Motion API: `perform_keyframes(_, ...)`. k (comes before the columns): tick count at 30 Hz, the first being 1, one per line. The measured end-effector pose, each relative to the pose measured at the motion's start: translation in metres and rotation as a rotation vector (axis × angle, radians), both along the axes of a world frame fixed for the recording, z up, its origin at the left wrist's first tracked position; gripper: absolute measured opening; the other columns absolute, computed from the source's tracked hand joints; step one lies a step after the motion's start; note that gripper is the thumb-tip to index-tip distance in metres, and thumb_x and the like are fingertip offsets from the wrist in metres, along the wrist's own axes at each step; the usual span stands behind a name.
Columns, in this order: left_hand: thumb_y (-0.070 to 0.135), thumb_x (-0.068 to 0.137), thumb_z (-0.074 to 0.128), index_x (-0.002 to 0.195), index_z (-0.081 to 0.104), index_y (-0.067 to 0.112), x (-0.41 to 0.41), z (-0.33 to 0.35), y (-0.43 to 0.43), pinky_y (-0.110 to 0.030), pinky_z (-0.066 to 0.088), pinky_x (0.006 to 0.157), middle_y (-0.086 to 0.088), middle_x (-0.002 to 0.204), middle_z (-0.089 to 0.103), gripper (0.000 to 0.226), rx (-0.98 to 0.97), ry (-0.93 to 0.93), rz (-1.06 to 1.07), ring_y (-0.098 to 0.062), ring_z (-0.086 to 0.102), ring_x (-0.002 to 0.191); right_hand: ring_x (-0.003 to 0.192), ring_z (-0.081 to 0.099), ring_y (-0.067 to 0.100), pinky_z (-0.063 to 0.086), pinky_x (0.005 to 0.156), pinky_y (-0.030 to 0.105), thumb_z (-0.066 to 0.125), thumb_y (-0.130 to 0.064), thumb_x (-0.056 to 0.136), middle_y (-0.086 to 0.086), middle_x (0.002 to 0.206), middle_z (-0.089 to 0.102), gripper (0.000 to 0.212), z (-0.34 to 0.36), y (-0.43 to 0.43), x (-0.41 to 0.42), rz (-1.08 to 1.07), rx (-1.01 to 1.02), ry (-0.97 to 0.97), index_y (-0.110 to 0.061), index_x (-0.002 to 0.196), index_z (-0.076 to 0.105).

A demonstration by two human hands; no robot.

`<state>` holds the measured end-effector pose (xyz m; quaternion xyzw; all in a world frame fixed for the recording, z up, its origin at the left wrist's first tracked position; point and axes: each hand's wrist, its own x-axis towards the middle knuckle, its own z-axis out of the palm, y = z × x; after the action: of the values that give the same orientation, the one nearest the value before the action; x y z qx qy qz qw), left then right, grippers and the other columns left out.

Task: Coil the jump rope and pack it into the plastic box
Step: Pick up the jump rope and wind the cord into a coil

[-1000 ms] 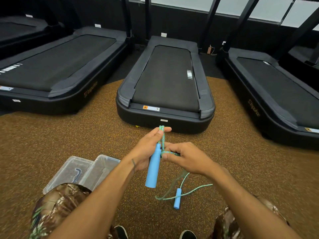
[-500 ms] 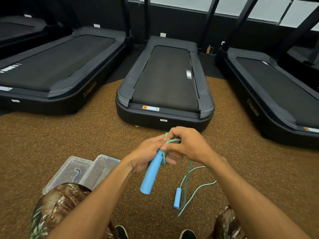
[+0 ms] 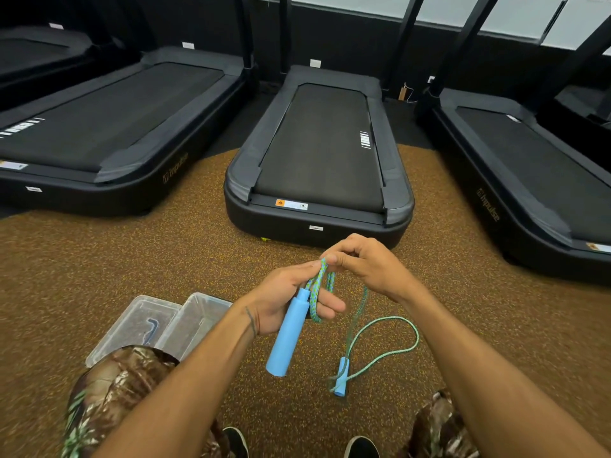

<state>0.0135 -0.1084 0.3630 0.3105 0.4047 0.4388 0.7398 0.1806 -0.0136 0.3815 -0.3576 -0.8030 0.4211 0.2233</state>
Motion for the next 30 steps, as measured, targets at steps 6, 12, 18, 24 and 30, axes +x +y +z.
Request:
perform_keyframes(6,0.032,0.103,0.040,0.102,0.079,0.030,0.004,0.000,-0.002,-0.029,0.054,0.059,-0.021,0.068,0.071,0.039,0.030,0.047,-0.071,-0.023,0.065,0.051,0.056,0.040,0.008,0.033,0.055,0.022,0.060,-0.044,0.091,-0.010,0.060,0.053,0.029,-0.005,-0.003,0.001,-0.004,-0.186,0.059,-0.025,0.069,0.062)
perform_keyframes(12,0.029,0.102,0.044,0.112,0.076,0.013,0.002,-0.003,0.001,-0.043,0.055,0.082,-0.013,0.050,0.059,0.037,0.055,-0.001,-0.058,-0.018,0.054,0.041,0.052,0.040,0.003,0.033,0.049,0.017,0.051,-0.040,0.097,-0.008,0.057,0.055,0.035,-0.011,-0.008,-0.001,-0.026,-0.426,0.196,-0.010,0.081,0.060)
perform_keyframes(18,0.028,0.098,0.048,0.132,0.062,0.013,0.002,-0.002,-0.001,-0.036,0.059,0.076,-0.003,0.046,0.044,0.041,0.098,-0.070,-0.051,-0.012,0.042,0.038,0.047,0.040,0.010,0.035,0.048,0.022,0.048,-0.032,0.103,0.002,0.065,0.060,0.038,-0.015,-0.014,-0.003,-0.117,-0.656,0.348,-0.015,0.080,0.072)
perform_keyframes(24,0.029,0.090,0.053,0.122,0.062,0.008,0.004,0.001,-0.001,-0.040,0.056,0.079,-0.008,0.049,0.050,0.039,0.098,-0.110,0.004,-0.015,0.047,0.041,0.044,0.036,0.005,0.033,0.046,0.019,0.041,-0.001,0.100,0.001,0.062,0.055,0.044,-0.022,-0.018,-0.004,-0.184,-0.774,0.476,-0.016,0.076,0.074)
perform_keyframes(30,0.024,0.103,0.042,0.138,0.059,0.018,0.008,-0.004,0.001,-0.038,0.055,0.080,-0.011,0.064,0.054,0.039,0.171,-0.130,0.011,-0.017,0.052,0.053,0.039,0.042,0.017,0.031,0.042,0.026,0.040,-0.019,0.106,0.012,0.050,0.057,0.033,-0.032,-0.029,-0.016,-0.203,-0.817,0.523,-0.006,0.083,0.060)
